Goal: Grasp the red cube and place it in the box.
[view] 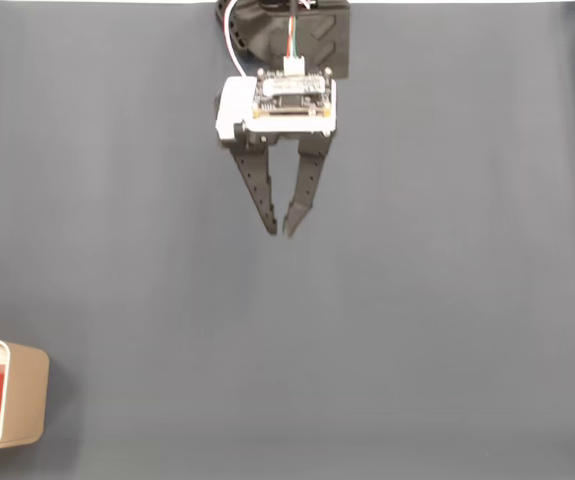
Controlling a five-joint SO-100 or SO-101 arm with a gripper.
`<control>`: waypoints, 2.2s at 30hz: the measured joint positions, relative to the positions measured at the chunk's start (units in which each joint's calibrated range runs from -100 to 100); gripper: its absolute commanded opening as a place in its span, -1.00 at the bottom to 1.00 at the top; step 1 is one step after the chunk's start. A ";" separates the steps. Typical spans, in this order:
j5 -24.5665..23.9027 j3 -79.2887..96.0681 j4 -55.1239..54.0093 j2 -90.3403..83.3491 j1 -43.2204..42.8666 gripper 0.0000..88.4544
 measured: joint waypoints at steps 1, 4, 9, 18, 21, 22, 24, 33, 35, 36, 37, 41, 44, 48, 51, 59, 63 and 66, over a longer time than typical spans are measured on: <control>0.00 2.44 0.00 -1.82 0.00 -1.00; 0.00 8.95 0.00 -6.95 0.00 -1.00; 0.00 18.99 0.00 -14.07 0.00 -1.00; 0.34 37.70 1.19 -29.27 0.00 -1.00; 1.07 42.95 2.55 -34.22 -0.45 -1.00; 1.22 44.30 3.18 -35.52 -0.37 -1.00; 1.47 47.29 4.38 -38.47 -0.37 -1.00; 1.61 50.99 14.64 -46.03 -1.48 -1.00; 1.17 50.99 16.71 -46.29 -1.71 -1.00; 0.83 50.99 17.74 -46.29 -1.71 -1.00; 0.59 50.99 18.85 -46.29 -1.71 -1.00; -0.20 50.99 22.83 -46.29 -1.48 -1.00; -0.88 50.99 24.90 -46.29 -1.41 -1.00; -1.22 50.99 28.32 -46.37 -1.48 -1.00; -1.81 50.99 30.79 -47.07 -1.48 -1.00; -1.76 50.99 31.50 -47.07 -1.41 -0.94; -1.56 50.99 31.58 -47.07 -1.41 -0.93; -1.42 50.99 31.58 -47.07 -1.41 -0.93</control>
